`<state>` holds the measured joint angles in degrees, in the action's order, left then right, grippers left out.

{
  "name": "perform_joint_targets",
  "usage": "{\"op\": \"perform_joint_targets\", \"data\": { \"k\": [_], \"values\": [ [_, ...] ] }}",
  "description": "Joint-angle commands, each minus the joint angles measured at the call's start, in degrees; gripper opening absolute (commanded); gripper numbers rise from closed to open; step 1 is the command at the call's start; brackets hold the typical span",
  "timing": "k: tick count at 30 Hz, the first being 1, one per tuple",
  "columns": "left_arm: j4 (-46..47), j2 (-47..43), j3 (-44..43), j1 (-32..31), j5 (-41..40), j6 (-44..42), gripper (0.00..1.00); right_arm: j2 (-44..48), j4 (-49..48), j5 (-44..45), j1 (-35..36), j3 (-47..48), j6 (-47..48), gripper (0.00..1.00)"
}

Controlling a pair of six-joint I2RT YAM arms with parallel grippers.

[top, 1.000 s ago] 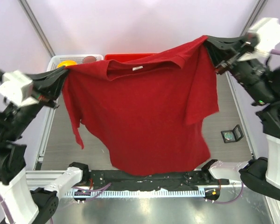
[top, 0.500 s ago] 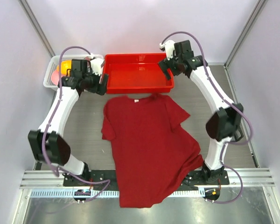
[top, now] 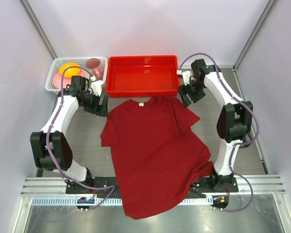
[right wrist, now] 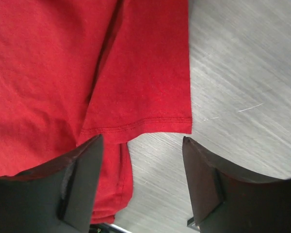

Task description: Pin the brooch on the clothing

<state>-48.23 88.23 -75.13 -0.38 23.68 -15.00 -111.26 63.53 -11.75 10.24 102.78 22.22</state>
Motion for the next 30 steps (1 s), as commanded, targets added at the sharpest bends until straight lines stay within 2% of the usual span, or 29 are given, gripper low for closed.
{"op": "perform_joint_targets", "data": {
  "k": [1, 10, 14, 16, 19, 20, 22, 23, 24, 30],
  "values": [
    [-2.31, -0.51, 3.32, -1.02, 4.26, 1.73, 0.78, -5.01, 1.51, -1.35, -2.94, 0.31, -0.77, 0.69],
    [-1.61, 1.07, 7.98, -4.28, 0.41, 4.54, 0.76, -10.64, -3.49, 4.54, -4.53, -2.66, -0.51, 0.62],
    [-2.75, 1.68, 7.72, -4.45, 0.67, 4.55, 0.81, -10.82, -6.39, 4.28, -4.18, -6.8, -0.86, 0.63],
    [-3.8, 2.04, 7.72, -6.28, -0.56, 2.28, 0.82, -10.55, -7.53, 5.41, -3.83, -9.86, -0.6, 0.6],
    [-3.8, 0.73, 9.21, -10.84, -3.64, -2.29, 0.81, -10.46, -9.82, 7.52, -3.65, -12.25, 0.45, 0.45],
    [-3.54, 0.2, 9.65, -12.17, -5.04, -3.44, 0.8, -10.55, -10.78, 8.05, -3.82, -12.43, 0.72, 0.33],
    [-2.67, -1.47, 11.49, -16.48, -6.53, -5.38, 0.76, -11.43, -10.88, 9.28, -3.82, -11.91, 1.6, 0.21],
    [-2.14, -2.09, 12.98, -17.88, -8.02, -7.21, 0.73, -11.87, -10.97, 9.64, -3.82, -11.47, 1.77, 0.08],
    [-1.61, -2.61, 13.69, -20.51, -8.99, -8.19, 0.71, -12.48, -10.88, 9.99, -4.0, -11.03, 1.86, 0.02],
    [1.55, -6.66, 19.67, -30.01, -15.93, -14.96, 0.67, -13.1, -10.35, 11.04, -5.05, -7.6, 2.83, 0.01]
  ]
}}
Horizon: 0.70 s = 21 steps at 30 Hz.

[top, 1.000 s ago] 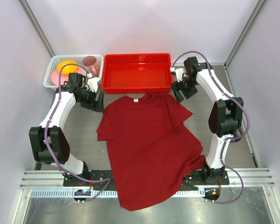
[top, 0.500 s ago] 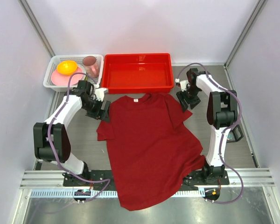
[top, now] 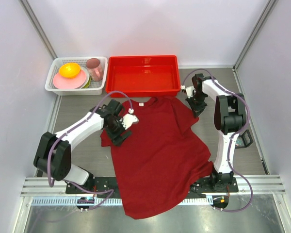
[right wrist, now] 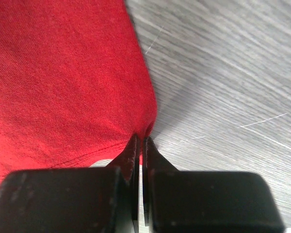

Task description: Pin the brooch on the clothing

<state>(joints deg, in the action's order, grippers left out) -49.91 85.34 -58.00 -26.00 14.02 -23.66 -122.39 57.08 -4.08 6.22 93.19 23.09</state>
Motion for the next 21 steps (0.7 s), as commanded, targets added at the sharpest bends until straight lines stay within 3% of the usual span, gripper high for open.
{"op": "perform_joint_targets", "data": {
  "k": [1, 7, 13, 21],
  "values": [
    [3.59, -3.86, 2.97, -5.11, -7.16, -6.31, 0.67, -1.72, -3.99, 3.46, -1.21, 2.43, 1.96, 0.01],
    [5.88, -3.34, 5.35, -8.01, -12.25, -8.06, 0.68, -0.84, -3.99, 3.9, -1.82, 4.19, 2.31, 0.01],
    [7.55, -2.55, 6.67, -8.28, -15.6, -9.91, 0.6, -1.01, -3.91, 7.24, -2.26, 7.0, 2.48, 0.01],
    [6.76, -3.34, 6.76, -8.28, -17.01, -11.14, 0.31, -1.89, -3.29, 8.29, -2.44, 8.68, 2.75, 0.01]
  ]
}}
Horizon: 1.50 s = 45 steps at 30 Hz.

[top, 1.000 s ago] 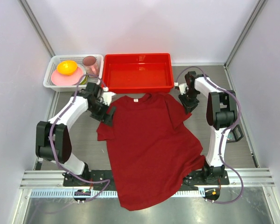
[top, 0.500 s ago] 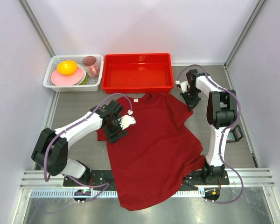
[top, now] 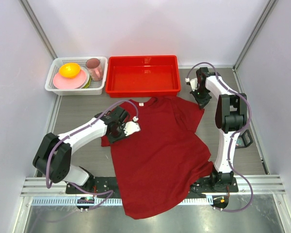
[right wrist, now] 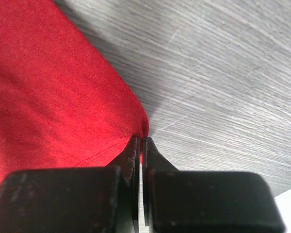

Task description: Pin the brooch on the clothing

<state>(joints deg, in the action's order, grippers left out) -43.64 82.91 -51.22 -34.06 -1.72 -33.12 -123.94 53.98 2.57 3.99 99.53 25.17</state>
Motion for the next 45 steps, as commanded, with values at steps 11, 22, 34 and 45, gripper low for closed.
{"op": "perform_joint_targets", "data": {
  "k": [11, 22, 34, 45],
  "values": [
    [0.83, -0.48, 0.42, -1.0, 2.77, -1.42, 0.63, -0.86, 0.43, 1.21, -0.39, 2.78, 0.41, 0.01],
    [2.95, 2.52, 0.51, -1.09, -5.93, -3.35, 0.49, -0.34, 0.6, 1.83, -0.39, 2.52, 0.32, 0.01],
    [-1.62, -2.05, -2.91, 14.18, -2.6, -4.49, 0.0, -0.25, 0.61, 3.67, -1.53, 3.3, 1.99, 0.01],
    [6.27, 8.66, -12.05, 36.96, -2.23, -0.72, 0.0, -2.36, -1.94, 6.57, -2.49, 5.06, 2.17, 0.01]
  ]
}}
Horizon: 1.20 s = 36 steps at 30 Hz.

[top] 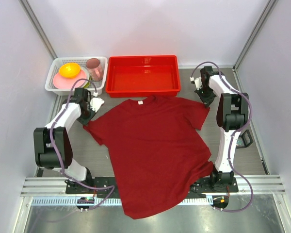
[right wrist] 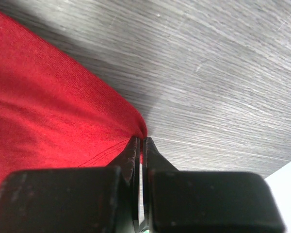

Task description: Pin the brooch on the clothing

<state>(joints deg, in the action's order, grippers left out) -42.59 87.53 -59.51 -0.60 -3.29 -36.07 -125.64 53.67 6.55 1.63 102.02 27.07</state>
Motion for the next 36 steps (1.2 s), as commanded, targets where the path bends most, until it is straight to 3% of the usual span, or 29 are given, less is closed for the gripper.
{"op": "perform_joint_targets", "data": {
  "k": [1, 6, 11, 13, 14, 15, 16, 18, 19, 20, 22, 28, 32, 36],
  "values": [
    [6.28, 6.32, -4.73, 4.02, -1.19, 2.59, 0.0, -0.92, -2.77, 3.9, -0.22, 3.09, 0.0, 0.01],
    [9.54, 11.78, -8.17, 5.96, -1.72, 3.73, 0.0, -2.41, -3.31, 6.46, -0.4, 9.06, -2.28, 0.01],
    [11.03, 15.3, -10.54, 6.84, -3.48, 2.5, 0.0, -2.59, -3.4, 8.48, -0.49, 7.76, -0.62, 0.01],
    [12.08, 17.06, -11.77, 7.71, -4.61, 2.59, 0.03, -2.67, -2.79, 8.22, -0.57, 6.53, -0.53, 0.16],
    [11.92, 17.59, -12.64, 8.07, -4.36, 3.11, 0.07, -2.5, -2.17, 8.05, -0.57, 6.44, -0.61, 0.28],
    [11.13, 18.2, -14.48, 8.25, -3.83, 3.9, 0.11, -2.15, -1.73, 7.78, -0.49, 6.35, -0.7, 0.34],
    [9.12, 18.03, -15.02, 8.51, -3.05, 5.04, 0.23, -1.8, -0.94, 7.52, -0.66, 6.44, -0.62, 0.38],
    [6.04, 13.58, -14.51, 8.51, 5.71, 3.66, 0.39, 0.21, 0.46, 5.95, -0.93, 6.7, -0.09, 0.55],
    [4.72, 10.59, -13.11, 8.34, 10.1, -0.27, 0.6, 1.09, 2.39, 5.15, -0.93, 6.79, 1.22, 0.61],
    [4.27, 7.78, -11.18, 7.99, 13.45, -1.7, 0.71, 2.23, 3.36, 4.1, -0.84, 6.62, 1.93, 0.72],
    [4.62, 1.2, -6.86, 6.76, 14.1, -3.21, 0.77, 5.31, 6.95, -0.01, -0.84, 5.65, 3.25, 0.78],
    [-6.54, -3.06, -2.55, 3.86, 18.67, -3.39, 0.66, 13.82, 14.79, -16.72, 1.79, -2.15, 7.73, 0.78],
    [-5.05, -1.06, 0.97, 2.36, 17.88, 0.99, 0.54, 20.34, 13.22, -19.2, 9.17, -14.09, 12.47, 0.68],
    [-4.26, 4.66, 0.88, 2.1, 14.11, 6.27, 0.42, 24.21, 12.16, -21.04, 16.99, -20.08, 14.85, 0.61]
  ]
}}
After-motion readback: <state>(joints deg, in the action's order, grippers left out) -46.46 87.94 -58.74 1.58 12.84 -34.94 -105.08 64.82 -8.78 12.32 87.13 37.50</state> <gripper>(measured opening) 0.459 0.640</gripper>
